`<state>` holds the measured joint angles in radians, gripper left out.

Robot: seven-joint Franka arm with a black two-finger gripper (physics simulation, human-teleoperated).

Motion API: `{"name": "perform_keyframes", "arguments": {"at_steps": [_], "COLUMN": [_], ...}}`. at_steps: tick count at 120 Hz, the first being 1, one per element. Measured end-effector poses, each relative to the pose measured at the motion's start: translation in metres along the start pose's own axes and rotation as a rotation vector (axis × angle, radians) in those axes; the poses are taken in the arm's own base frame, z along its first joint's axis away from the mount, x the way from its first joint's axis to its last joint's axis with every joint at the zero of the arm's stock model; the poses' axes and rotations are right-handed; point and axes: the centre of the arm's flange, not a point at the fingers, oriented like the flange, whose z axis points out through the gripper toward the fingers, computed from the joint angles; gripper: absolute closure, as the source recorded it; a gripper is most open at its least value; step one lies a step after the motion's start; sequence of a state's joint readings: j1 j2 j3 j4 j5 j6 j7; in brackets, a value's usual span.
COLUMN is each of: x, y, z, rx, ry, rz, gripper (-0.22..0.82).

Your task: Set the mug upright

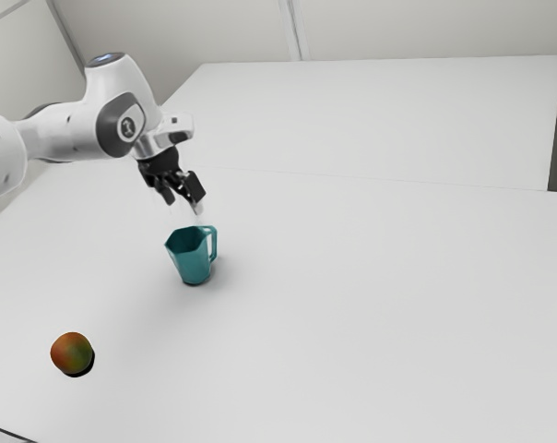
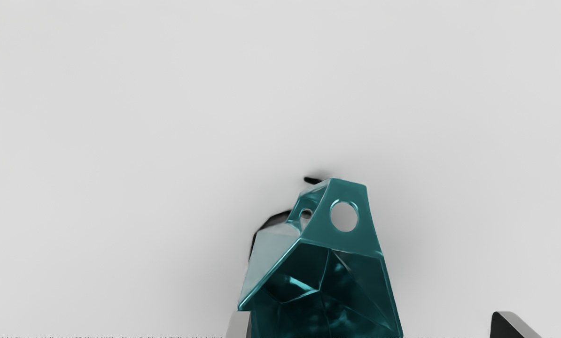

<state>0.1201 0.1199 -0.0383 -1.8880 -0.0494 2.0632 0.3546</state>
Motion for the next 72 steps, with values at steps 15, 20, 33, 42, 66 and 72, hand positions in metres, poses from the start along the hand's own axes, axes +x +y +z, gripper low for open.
{"name": "perform_keyframes", "arguments": {"at_steps": [15, 20, 33, 42, 66, 72], "x": [0.016, 0.020, 0.024, 0.021, 0.014, 0.013], "y": [-0.004, -0.005, -0.004, -0.003, -0.002, -0.002], "z": [-0.053, -0.070, -0.106, -0.115, -0.116, -0.116], "rx": [0.001, 0.002, 0.000, -0.005, -0.024, -0.027], "ry": [0.021, 0.025, 0.025, 0.007, -0.046, -0.055], "rz": [-0.010, -0.012, -0.014, -0.019, -0.030, -0.032], "gripper": [0.03, 0.02, 0.01, 0.01, 0.00, 0.00]}}
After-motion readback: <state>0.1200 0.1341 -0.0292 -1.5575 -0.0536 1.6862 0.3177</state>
